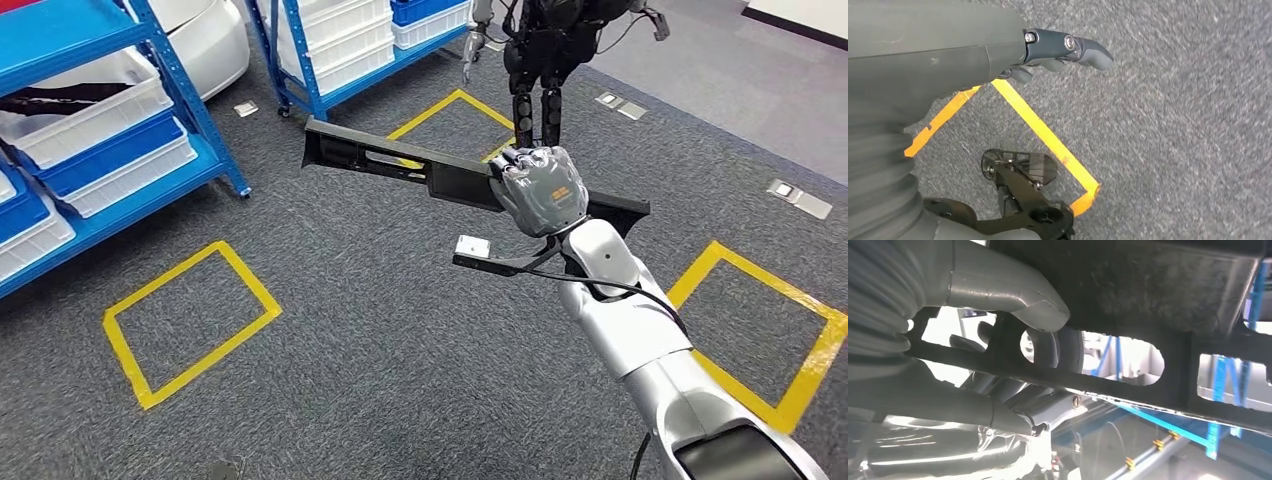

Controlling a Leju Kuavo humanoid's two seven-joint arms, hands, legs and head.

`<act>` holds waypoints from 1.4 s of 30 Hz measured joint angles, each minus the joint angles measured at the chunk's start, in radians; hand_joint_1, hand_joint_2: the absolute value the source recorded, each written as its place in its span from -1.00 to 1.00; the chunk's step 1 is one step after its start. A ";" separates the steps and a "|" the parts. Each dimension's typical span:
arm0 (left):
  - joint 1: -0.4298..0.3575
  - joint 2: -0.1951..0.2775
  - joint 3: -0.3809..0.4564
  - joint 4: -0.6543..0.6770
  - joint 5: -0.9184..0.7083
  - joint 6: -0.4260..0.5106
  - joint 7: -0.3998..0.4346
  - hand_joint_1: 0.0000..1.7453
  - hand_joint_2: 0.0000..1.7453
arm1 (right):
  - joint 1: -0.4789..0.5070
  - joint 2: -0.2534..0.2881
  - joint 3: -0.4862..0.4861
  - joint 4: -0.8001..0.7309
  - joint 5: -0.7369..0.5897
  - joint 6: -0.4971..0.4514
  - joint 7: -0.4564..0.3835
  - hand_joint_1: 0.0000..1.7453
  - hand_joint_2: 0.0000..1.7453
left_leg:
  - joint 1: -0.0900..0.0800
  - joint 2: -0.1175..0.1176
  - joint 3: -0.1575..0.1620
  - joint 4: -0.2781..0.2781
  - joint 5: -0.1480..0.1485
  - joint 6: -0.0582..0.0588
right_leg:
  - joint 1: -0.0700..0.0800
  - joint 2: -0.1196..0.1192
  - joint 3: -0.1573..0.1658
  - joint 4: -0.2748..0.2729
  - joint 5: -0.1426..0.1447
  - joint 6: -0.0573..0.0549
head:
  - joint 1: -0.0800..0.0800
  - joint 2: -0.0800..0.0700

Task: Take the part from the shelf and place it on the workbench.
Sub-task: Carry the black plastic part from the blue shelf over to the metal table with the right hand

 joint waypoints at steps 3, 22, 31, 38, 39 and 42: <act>0.000 0.003 0.000 0.000 -0.004 0.000 0.001 -1.00 1.00 | 0.000 0.000 0.000 0.001 0.002 -0.001 0.000 1.00 1.00 | -0.019 -0.050 0.095 -0.186 0.093 0.045 | 0.011 0.040 -0.003 0.000 0.010 -0.005 | 0.002 0.000; 0.008 0.014 0.010 0.000 -0.009 -0.007 -0.016 -1.00 1.00 | 0.073 -0.022 -0.016 -0.088 0.050 0.003 0.039 1.00 1.00 | -0.025 0.141 0.118 -0.290 0.156 0.006 | -0.016 -0.132 0.021 0.010 -0.040 0.044 | 0.005 0.000; 0.015 0.021 0.029 0.000 0.001 -0.009 -0.015 -1.00 1.00 | 0.115 -0.062 -0.028 -0.156 0.063 0.032 0.054 1.00 1.00 | -0.006 -0.002 0.010 -0.022 0.021 0.005 | 0.002 0.002 0.014 0.009 -0.023 0.002 | -0.002 0.000; 0.015 0.037 0.044 0.000 0.010 -0.003 -0.018 -1.00 1.00 | 0.132 -0.094 -0.044 -0.179 0.063 0.032 0.054 1.00 1.00 | -0.028 -0.071 0.132 -0.287 0.140 0.062 | -0.010 0.091 0.002 -0.007 0.003 0.027 | -0.003 0.000; 0.014 0.038 0.047 0.000 0.015 0.000 -0.020 -1.00 1.00 | 0.134 -0.101 -0.046 -0.182 0.063 0.031 0.053 1.00 1.00 | -0.028 -0.056 0.142 -0.308 0.152 0.066 | -0.008 0.080 -0.003 -0.009 0.005 0.031 | -0.003 0.000; 0.016 0.038 0.063 0.000 0.038 0.010 -0.027 -1.00 1.00 | 0.128 -0.120 -0.050 -0.186 0.061 0.030 0.052 1.00 1.00 | -0.028 -0.010 0.160 -0.358 0.182 0.072 | 0.001 -0.017 -0.063 0.101 -0.049 0.023 | 0.002 0.000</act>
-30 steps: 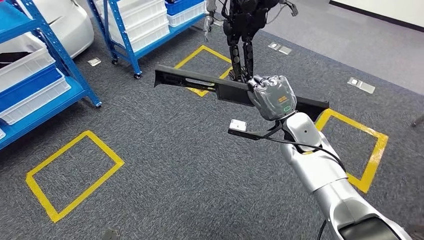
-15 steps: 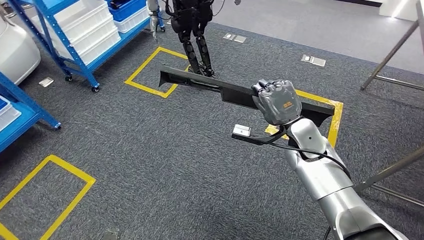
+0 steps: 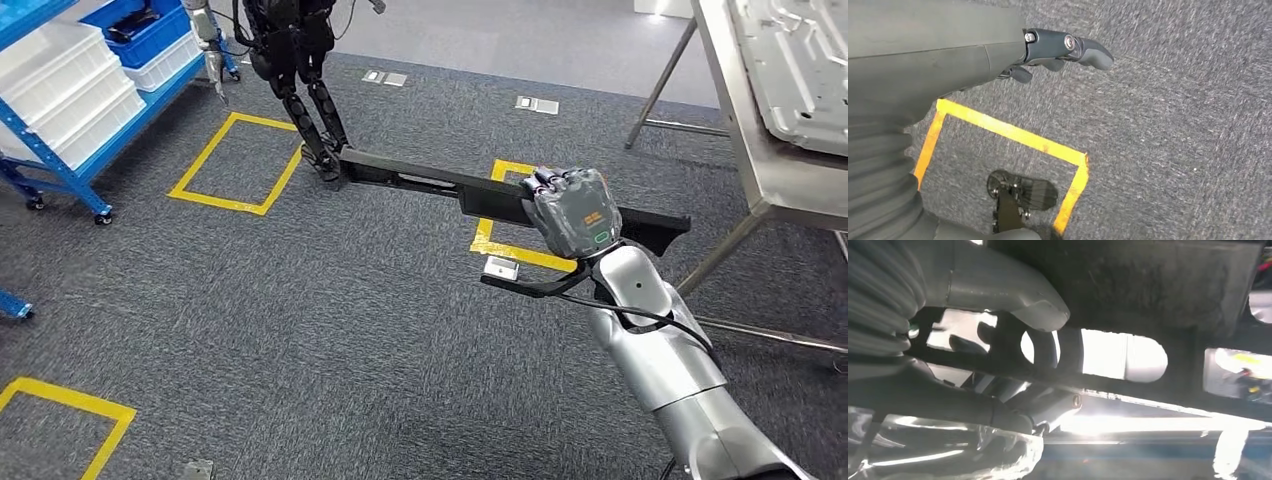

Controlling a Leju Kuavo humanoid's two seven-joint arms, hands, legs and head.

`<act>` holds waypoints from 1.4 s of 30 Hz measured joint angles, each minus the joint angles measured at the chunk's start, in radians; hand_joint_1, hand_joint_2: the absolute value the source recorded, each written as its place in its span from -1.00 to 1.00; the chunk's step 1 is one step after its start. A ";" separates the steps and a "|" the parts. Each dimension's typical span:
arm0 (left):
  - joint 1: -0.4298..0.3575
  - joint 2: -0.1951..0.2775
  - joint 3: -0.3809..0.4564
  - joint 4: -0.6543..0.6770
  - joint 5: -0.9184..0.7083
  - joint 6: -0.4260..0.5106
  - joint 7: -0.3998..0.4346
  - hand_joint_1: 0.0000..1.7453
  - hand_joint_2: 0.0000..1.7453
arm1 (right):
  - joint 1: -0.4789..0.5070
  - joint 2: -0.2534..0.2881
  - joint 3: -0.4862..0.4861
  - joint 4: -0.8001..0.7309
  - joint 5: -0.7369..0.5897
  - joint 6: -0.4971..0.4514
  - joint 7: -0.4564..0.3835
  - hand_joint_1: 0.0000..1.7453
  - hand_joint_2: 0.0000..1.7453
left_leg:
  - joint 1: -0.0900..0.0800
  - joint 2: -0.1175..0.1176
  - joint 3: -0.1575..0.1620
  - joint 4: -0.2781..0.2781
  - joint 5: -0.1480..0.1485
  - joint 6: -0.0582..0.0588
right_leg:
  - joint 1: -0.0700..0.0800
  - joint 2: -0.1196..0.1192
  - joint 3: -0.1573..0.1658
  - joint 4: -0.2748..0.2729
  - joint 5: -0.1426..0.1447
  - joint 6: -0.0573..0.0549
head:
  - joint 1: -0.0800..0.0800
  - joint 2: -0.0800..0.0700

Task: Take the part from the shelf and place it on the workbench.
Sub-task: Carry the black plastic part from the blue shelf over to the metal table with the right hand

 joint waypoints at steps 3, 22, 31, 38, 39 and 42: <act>0.006 0.000 0.022 0.000 0.023 0.006 -0.003 -1.00 1.00 | 0.007 -0.014 -0.001 0.000 0.001 0.000 0.000 1.00 1.00 | -0.001 0.046 -0.006 -0.001 0.002 -0.004 | -0.011 -0.035 -0.067 0.152 -0.056 0.009 | 0.002 0.000; 0.018 0.007 0.080 0.000 0.043 0.024 -0.032 -1.00 1.00 | 0.063 -0.043 -0.019 -0.001 -0.022 -0.002 0.011 1.00 1.00 | 0.019 -0.035 -0.057 0.176 -0.093 -0.050 | -0.004 0.045 0.083 -0.109 0.041 -0.009 | -0.006 0.000; 0.013 0.015 0.092 -0.001 0.038 0.028 -0.023 -1.00 1.00 | 0.106 -0.059 -0.030 -0.008 -0.018 0.025 0.037 1.00 1.00 | 0.004 0.012 -0.019 0.043 -0.023 -0.011 | -0.001 -0.021 -0.028 0.054 -0.024 0.008 | 0.003 0.000; 0.019 0.014 0.105 -0.001 0.038 0.037 -0.003 -1.00 1.00 | 0.105 -0.069 -0.039 -0.016 -0.018 0.035 0.039 1.00 1.00 | -0.006 0.106 -0.043 0.057 -0.020 -0.024 | -0.006 -0.120 0.081 -0.052 -0.013 0.041 | 0.007 0.000; 0.019 0.014 0.106 -0.001 0.038 0.037 -0.003 -1.00 1.00 | 0.102 -0.070 -0.041 -0.018 -0.019 0.035 0.039 1.00 1.00 | -0.010 0.118 -0.045 0.063 -0.024 -0.030 | -0.004 -0.139 0.105 -0.093 -0.007 0.037 | 0.005 0.000; 0.018 0.009 0.106 -0.001 0.036 0.033 -0.005 -1.00 1.00 | 0.101 -0.079 -0.046 -0.020 -0.021 0.032 0.038 1.00 1.00 | -0.009 0.148 -0.046 0.073 -0.031 -0.046 | -0.002 -0.113 0.108 -0.108 0.002 0.014 | 0.000 0.000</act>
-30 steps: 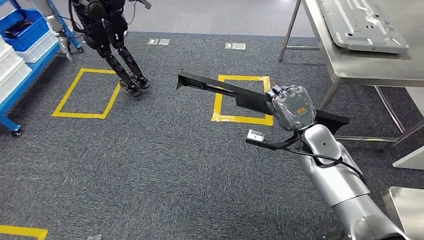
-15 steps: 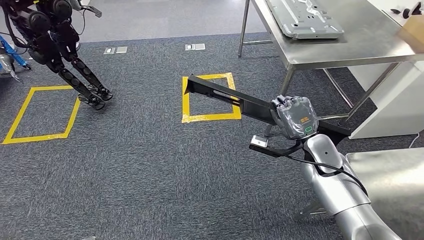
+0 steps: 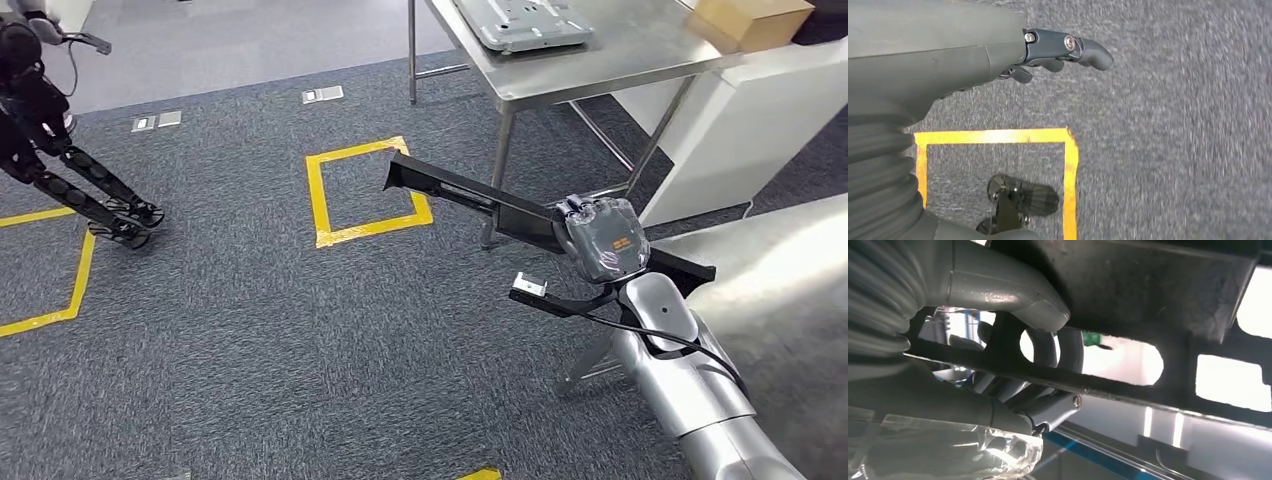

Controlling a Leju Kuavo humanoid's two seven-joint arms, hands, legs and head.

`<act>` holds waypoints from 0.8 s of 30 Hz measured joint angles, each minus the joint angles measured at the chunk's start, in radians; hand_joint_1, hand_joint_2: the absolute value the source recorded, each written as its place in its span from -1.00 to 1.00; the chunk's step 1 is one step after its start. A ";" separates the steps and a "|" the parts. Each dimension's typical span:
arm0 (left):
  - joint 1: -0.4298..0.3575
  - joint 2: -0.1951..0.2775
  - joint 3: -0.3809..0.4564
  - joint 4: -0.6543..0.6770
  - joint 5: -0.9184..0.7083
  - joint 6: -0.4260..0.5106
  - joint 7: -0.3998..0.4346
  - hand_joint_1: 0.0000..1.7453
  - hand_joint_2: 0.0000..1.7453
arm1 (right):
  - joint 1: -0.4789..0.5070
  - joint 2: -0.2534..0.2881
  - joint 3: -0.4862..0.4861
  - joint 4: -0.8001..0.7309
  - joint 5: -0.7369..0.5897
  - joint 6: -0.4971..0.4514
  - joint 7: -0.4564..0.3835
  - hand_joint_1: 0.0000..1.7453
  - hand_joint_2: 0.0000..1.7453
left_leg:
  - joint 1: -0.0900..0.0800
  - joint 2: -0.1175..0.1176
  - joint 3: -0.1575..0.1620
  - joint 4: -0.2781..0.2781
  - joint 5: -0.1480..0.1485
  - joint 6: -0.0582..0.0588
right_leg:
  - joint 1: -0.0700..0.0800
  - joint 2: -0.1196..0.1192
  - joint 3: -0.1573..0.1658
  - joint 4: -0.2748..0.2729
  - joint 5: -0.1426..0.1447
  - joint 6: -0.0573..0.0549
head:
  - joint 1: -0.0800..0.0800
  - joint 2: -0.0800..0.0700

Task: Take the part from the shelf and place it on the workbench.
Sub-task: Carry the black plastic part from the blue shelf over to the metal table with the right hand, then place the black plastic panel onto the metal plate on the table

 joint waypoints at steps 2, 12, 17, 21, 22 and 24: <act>0.000 -0.005 0.000 0.000 -0.002 -0.004 -0.009 -1.00 1.00 | -0.005 -0.007 -0.004 0.001 -0.002 -0.002 -0.003 1.00 1.00 | 0.011 -0.044 -0.013 0.035 -0.029 -0.013 | -0.006 0.027 -0.002 -0.003 0.008 -0.016 | -0.001 0.000; 0.004 -0.006 0.020 0.000 0.010 -0.002 -0.117 -1.00 1.00 | -0.044 -0.039 -0.040 0.062 -0.005 -0.031 -0.019 1.00 1.00 | 0.018 -0.208 0.008 0.038 -0.027 0.003 | 0.003 0.169 -0.014 0.002 0.030 -0.023 | -0.002 0.000; -0.003 -0.006 0.029 -0.001 0.012 0.003 -0.127 -1.00 1.00 | -0.055 -0.060 -0.052 0.089 -0.008 -0.037 -0.026 1.00 1.00 | 0.014 -0.166 0.024 -0.020 0.005 0.030 | 0.007 0.174 -0.046 0.013 0.034 0.005 | 0.000 0.000; -0.002 -0.009 0.048 -0.002 0.044 0.012 -0.161 -1.00 1.00 | -0.070 -0.073 -0.061 0.120 -0.007 -0.042 -0.025 1.00 1.00 | 0.011 -0.113 0.014 -0.041 0.025 0.042 | 0.003 0.084 -0.156 0.243 -0.069 -0.002 | 0.010 0.000; -0.001 -0.011 0.058 -0.002 0.055 0.016 -0.172 -1.00 1.00 | -0.073 -0.079 -0.065 0.135 -0.006 -0.043 -0.024 1.00 1.00 | 0.011 -0.100 0.011 -0.040 0.026 0.041 | -0.001 0.078 -0.166 0.277 -0.080 0.005 | 0.011 0.000; 0.000 -0.014 0.078 -0.002 0.073 0.026 -0.195 -1.00 1.00 | -0.089 -0.096 -0.074 0.177 -0.004 -0.043 -0.027 1.00 1.00 | 0.012 -0.075 0.006 -0.037 0.027 0.036 | -0.011 0.061 -0.122 0.220 -0.060 0.028 | 0.011 0.000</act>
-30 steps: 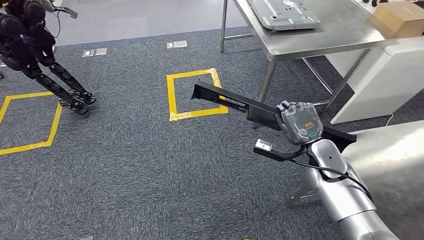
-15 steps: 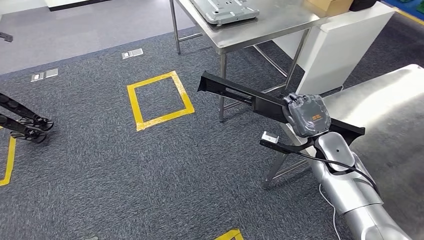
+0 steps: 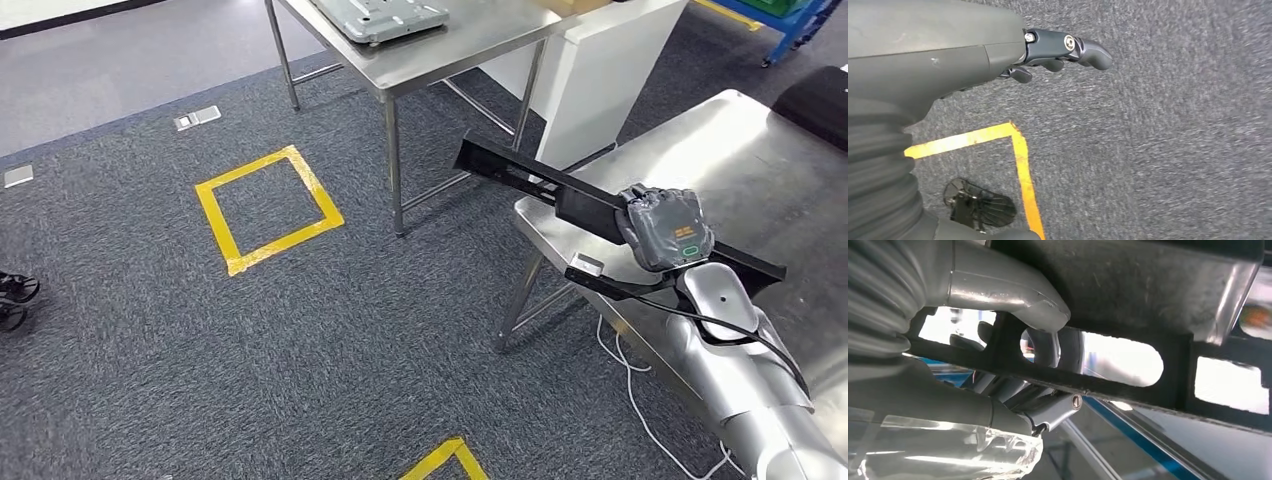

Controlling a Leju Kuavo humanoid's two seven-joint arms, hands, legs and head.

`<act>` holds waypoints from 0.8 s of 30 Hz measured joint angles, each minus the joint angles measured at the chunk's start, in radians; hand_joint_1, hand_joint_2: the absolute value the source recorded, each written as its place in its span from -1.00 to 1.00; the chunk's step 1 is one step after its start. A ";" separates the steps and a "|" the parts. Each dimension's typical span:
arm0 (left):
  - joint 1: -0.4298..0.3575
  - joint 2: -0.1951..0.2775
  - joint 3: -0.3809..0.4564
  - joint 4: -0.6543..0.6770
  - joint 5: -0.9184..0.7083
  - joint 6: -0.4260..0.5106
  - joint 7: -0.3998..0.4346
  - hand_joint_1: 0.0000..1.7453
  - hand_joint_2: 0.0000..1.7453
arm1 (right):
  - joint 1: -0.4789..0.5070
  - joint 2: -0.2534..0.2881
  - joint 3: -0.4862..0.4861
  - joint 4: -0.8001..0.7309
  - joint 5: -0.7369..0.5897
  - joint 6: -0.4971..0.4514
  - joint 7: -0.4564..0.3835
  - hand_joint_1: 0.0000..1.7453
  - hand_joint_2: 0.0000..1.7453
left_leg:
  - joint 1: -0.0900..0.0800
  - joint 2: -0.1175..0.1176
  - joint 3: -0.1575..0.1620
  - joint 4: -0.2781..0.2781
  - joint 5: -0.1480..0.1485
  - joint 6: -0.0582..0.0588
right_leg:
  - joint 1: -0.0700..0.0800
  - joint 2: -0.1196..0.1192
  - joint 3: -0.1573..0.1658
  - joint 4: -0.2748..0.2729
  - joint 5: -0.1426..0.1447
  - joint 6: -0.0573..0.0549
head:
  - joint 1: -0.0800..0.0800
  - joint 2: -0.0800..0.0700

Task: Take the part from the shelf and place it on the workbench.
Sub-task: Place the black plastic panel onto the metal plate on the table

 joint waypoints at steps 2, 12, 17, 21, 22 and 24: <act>0.000 -0.003 0.020 -0.001 0.011 0.016 -0.025 -1.00 1.00 | -0.037 -0.021 -0.011 0.055 -0.002 0.000 -0.004 1.00 1.00 | -0.003 0.024 -0.005 0.012 -0.005 -0.010 | -0.005 -0.052 0.089 -0.147 0.039 0.018 | 0.001 0.000; 0.010 -0.006 0.123 -0.038 0.025 0.061 -0.060 -1.00 1.00 | -0.245 -0.122 -0.049 0.377 0.003 0.060 0.054 1.00 1.00 | 0.009 -0.059 -0.121 0.286 -0.161 -0.051 | -0.006 -0.018 0.120 -0.223 0.071 -0.035 | -0.010 0.000; 0.018 -0.010 0.159 -0.058 0.004 0.072 -0.060 -1.00 1.00 | -0.297 -0.171 -0.075 0.482 -0.009 0.098 0.102 1.00 1.00 | 0.005 -0.071 -0.066 0.167 -0.066 -0.023 | 0.004 0.011 0.122 -0.221 0.072 -0.035 | -0.009 0.000; 0.017 -0.014 0.178 -0.060 -0.002 0.079 -0.060 -1.00 1.00 | -0.314 -0.198 -0.086 0.530 -0.009 0.115 0.123 0.50 1.00 | -0.006 -0.074 -0.015 0.050 -0.032 -0.032 | 0.018 0.022 0.111 -0.212 0.072 -0.033 | -0.008 0.000; 0.017 -0.015 0.180 -0.061 -0.002 0.081 -0.060 -1.00 1.00 | -0.314 -0.204 -0.089 0.538 -0.009 0.116 0.125 0.00 1.00 | -0.009 -0.073 -0.017 0.049 -0.030 -0.038 | 0.020 0.022 0.107 -0.211 0.073 -0.032 | -0.008 0.000; 0.017 -0.016 0.186 -0.061 -0.004 0.084 -0.060 -1.00 1.00 | -0.313 -0.211 -0.094 0.551 -0.010 0.115 0.125 -1.00 1.00 | -0.018 -0.073 -0.023 0.050 -0.026 -0.030 | 0.018 0.022 0.099 -0.211 0.077 -0.025 | -0.009 0.000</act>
